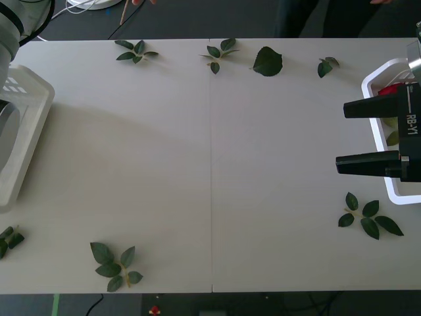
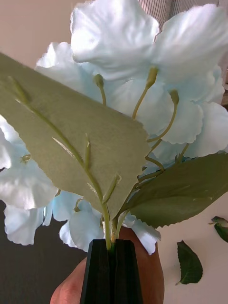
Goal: Place the red flowers into the right box and the blue flowers into the left box. If a person shows an open palm, hand one flower to the person first, then continue sorting.
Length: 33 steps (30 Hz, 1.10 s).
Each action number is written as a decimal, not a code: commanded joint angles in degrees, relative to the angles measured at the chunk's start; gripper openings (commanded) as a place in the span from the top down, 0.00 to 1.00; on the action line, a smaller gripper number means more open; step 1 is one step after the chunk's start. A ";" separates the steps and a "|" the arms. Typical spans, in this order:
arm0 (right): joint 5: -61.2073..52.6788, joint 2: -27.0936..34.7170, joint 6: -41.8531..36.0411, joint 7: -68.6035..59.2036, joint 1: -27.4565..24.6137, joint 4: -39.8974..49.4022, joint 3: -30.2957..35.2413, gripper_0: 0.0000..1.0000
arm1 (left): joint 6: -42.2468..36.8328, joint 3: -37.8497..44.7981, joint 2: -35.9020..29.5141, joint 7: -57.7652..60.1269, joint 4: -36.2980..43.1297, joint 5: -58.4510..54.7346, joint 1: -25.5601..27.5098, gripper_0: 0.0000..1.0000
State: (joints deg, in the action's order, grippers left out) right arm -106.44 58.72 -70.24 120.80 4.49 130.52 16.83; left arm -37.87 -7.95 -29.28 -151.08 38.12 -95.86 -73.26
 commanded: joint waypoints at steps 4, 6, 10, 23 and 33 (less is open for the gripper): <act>-0.61 -0.98 0.02 0.84 -0.09 0.35 0.05 0.00 | -0.45 1.88 0.72 -2.56 0.46 -1.26 -3.91 1.00; -0.61 -0.98 0.02 0.84 -0.09 0.35 0.05 0.00 | -0.45 1.97 0.72 -2.56 0.46 -1.26 -3.82 1.00; -0.61 -0.98 0.02 0.84 -0.09 0.35 0.05 0.00 | -0.45 1.97 0.72 -2.47 0.46 -1.34 -3.91 1.00; -0.61 -0.98 0.02 0.84 -0.09 0.35 0.05 0.00 | -1.51 1.88 0.72 -2.29 0.46 -3.28 -3.91 0.00; -0.61 -0.98 0.02 0.84 -0.09 0.35 0.05 0.00 | -1.51 1.97 0.72 -2.29 0.46 -3.98 -3.82 0.00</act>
State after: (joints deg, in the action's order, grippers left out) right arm -106.44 58.72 -70.24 120.80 4.49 130.52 16.83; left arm -38.85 -7.95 -29.25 -151.08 38.08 -98.48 -73.26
